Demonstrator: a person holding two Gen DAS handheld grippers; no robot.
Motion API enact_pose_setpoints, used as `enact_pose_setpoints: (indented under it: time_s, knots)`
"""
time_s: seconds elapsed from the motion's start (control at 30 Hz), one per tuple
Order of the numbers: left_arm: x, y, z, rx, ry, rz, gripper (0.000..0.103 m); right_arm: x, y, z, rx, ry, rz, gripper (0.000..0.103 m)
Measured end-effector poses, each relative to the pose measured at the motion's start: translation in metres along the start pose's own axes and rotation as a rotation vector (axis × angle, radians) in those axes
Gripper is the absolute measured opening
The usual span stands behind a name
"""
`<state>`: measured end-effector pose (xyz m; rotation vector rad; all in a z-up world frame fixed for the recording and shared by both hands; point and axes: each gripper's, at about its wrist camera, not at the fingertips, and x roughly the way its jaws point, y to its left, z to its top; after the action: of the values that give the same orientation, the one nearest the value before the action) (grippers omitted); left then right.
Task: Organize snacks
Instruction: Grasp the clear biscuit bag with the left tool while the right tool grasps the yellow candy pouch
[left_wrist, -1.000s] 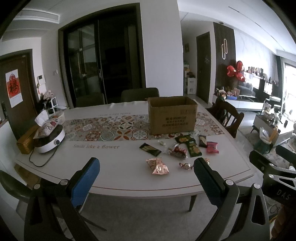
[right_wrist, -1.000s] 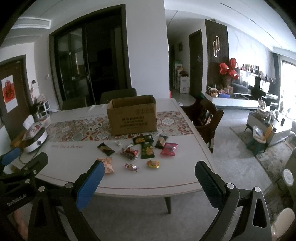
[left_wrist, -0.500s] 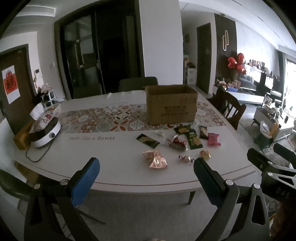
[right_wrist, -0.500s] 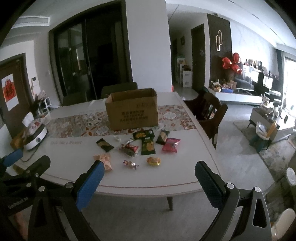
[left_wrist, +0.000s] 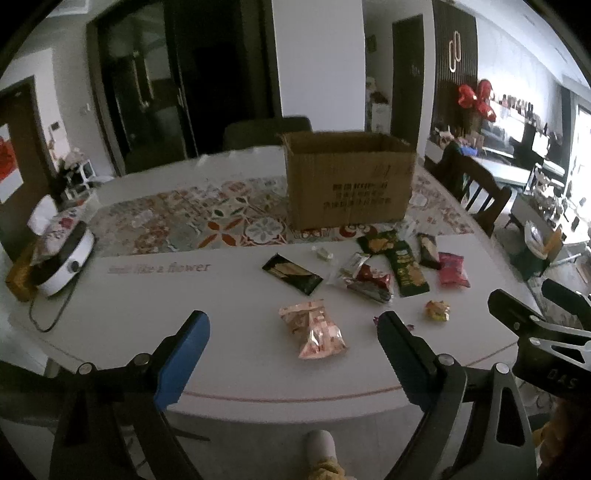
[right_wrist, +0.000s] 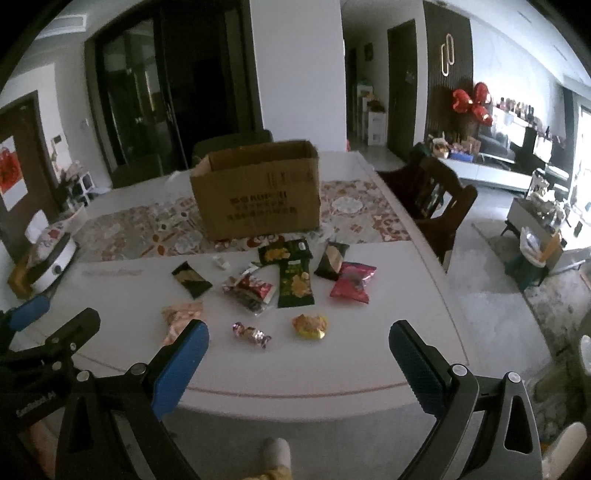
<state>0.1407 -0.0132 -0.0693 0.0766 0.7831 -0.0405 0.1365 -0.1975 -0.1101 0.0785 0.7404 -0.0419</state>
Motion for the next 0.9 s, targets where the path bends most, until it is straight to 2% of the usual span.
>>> enact_pose_setpoints:
  time_s: [0.13, 0.4, 0.57, 0.9]
  knots:
    - [0.037, 0.003, 0.009, 0.004, 0.074, -0.038, 0.087, 0.032, 0.004, 0.009, 0.018, 0.056, -0.006, 0.096]
    - [0.098, 0.001, 0.005, -0.025, 0.229, -0.096, 0.081, 0.09, 0.001, 0.005, 0.048, 0.175, -0.039, 0.086]
    - [0.127, -0.005, -0.002, -0.06, 0.287, -0.07, 0.074, 0.122, -0.005, 0.0, 0.045, 0.243, -0.028, 0.08]
    - [0.163, -0.013, -0.007, -0.079, 0.349, -0.044, 0.074, 0.165, -0.018, -0.011, 0.058, 0.341, -0.017, 0.07]
